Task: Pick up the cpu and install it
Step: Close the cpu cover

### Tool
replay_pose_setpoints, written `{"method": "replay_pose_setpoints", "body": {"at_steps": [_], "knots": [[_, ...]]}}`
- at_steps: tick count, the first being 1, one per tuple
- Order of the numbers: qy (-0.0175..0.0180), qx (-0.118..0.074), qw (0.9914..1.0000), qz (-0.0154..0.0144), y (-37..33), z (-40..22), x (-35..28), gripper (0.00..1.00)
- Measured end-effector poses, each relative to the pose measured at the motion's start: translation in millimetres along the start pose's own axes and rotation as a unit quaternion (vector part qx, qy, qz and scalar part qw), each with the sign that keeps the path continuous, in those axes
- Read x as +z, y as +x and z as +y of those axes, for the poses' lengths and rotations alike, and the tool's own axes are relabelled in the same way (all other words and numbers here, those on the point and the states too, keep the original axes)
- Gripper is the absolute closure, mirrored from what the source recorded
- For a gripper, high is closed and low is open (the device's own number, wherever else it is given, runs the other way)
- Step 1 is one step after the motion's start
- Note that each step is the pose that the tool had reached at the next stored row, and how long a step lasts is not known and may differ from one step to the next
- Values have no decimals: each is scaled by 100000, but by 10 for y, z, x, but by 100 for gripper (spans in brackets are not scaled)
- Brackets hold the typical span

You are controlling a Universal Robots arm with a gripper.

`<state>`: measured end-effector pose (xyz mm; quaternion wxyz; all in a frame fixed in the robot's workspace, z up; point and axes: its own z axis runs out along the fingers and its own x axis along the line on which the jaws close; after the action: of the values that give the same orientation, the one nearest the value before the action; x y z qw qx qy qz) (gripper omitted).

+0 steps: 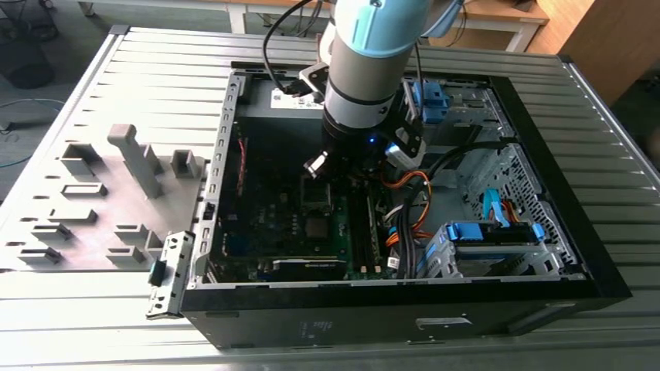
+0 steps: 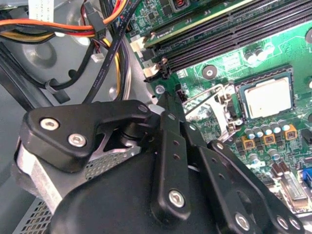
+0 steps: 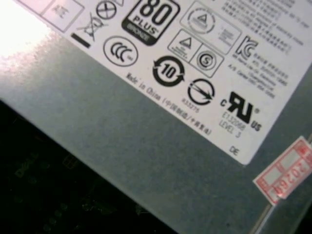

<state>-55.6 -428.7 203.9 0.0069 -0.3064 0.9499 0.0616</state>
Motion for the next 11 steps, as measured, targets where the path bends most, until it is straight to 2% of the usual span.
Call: {"method": "replay_pose_setpoints", "body": {"at_steps": [11], "knots": [[-101,-1,100000,-6,3,-4,-32,89]]}}
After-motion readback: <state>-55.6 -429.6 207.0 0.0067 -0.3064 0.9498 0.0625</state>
